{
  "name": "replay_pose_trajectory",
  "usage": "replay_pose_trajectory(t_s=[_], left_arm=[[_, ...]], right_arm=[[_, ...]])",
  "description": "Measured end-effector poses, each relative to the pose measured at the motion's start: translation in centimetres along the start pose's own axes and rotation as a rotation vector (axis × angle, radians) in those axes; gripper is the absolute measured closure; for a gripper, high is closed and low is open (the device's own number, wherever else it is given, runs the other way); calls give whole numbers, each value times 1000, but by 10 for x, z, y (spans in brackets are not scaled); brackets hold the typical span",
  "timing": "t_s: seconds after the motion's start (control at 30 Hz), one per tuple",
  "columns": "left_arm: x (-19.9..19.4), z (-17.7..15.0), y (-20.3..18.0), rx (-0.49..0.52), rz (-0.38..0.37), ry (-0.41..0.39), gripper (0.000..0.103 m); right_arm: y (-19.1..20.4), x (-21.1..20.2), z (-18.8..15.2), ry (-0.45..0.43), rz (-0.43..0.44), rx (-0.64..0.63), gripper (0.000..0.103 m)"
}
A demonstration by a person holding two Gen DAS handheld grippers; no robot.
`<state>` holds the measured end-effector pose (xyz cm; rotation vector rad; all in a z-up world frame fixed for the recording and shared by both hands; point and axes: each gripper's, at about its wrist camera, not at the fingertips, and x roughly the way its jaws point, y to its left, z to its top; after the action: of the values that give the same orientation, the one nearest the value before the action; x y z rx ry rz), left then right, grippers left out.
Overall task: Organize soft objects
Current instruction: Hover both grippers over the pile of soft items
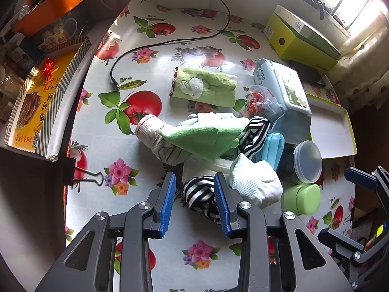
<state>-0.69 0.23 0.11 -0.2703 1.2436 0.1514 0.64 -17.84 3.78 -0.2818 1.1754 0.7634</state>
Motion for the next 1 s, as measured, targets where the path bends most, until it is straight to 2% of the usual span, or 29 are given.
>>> replay_pose_trajectory(t_s=[0.43,0.73,1.0], left_arm=[[-1,0,6,-23,3,-7,69],[0,1,6,-25,-17,-10,69],[2,1,8,-23,6,-11,69]], right_arm=[[1,-1,2,-9,1,-2,7],[6,2,5,7,12,-12,14],[5,7,6,21,24,-22,19]])
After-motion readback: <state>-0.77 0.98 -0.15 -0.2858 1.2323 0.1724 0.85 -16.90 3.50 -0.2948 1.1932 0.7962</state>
